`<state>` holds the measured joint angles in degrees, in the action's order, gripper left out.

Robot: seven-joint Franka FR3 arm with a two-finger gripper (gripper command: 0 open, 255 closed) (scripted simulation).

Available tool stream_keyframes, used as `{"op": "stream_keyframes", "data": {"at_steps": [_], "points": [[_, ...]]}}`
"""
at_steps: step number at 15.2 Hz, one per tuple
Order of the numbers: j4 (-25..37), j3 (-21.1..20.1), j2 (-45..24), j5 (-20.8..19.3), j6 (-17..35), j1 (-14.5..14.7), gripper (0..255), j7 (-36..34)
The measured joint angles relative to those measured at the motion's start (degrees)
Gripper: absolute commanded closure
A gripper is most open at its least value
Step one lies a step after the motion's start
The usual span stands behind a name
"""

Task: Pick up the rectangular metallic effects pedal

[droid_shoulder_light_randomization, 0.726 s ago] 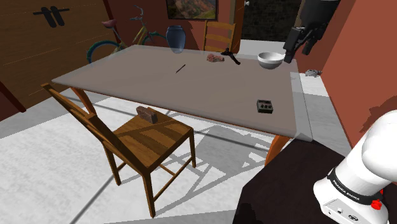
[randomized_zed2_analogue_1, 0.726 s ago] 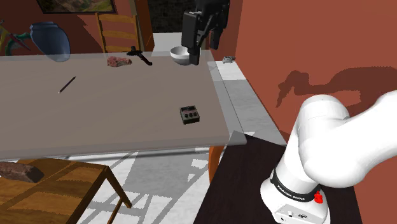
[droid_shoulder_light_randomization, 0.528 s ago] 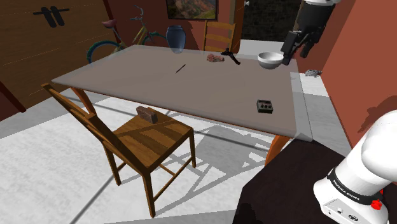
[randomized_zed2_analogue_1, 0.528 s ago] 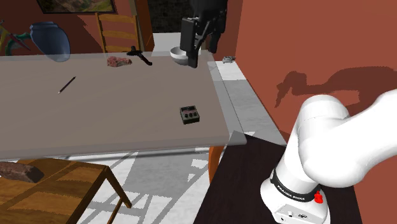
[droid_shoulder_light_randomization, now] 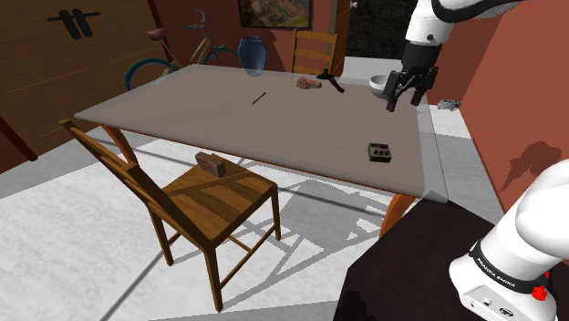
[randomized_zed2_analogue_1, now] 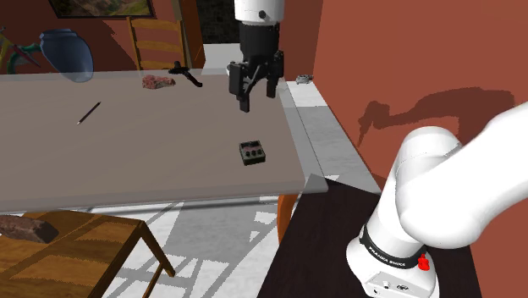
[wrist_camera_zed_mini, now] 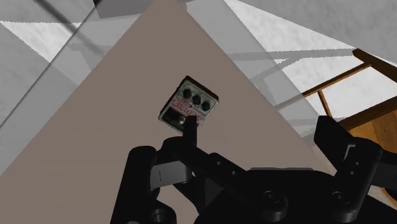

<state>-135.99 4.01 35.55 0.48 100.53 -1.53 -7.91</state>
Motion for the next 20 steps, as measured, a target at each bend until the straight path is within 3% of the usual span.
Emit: {"op": "stream_keyframes", "data": {"at_steps": [12,20], "points": [[-0.90,9.50,-21.65,7.83,12.06,-2.22,0,5.80],[-2.38,10.81,-28.54,11.06,18.24,-2.24,0,8.73]]}}
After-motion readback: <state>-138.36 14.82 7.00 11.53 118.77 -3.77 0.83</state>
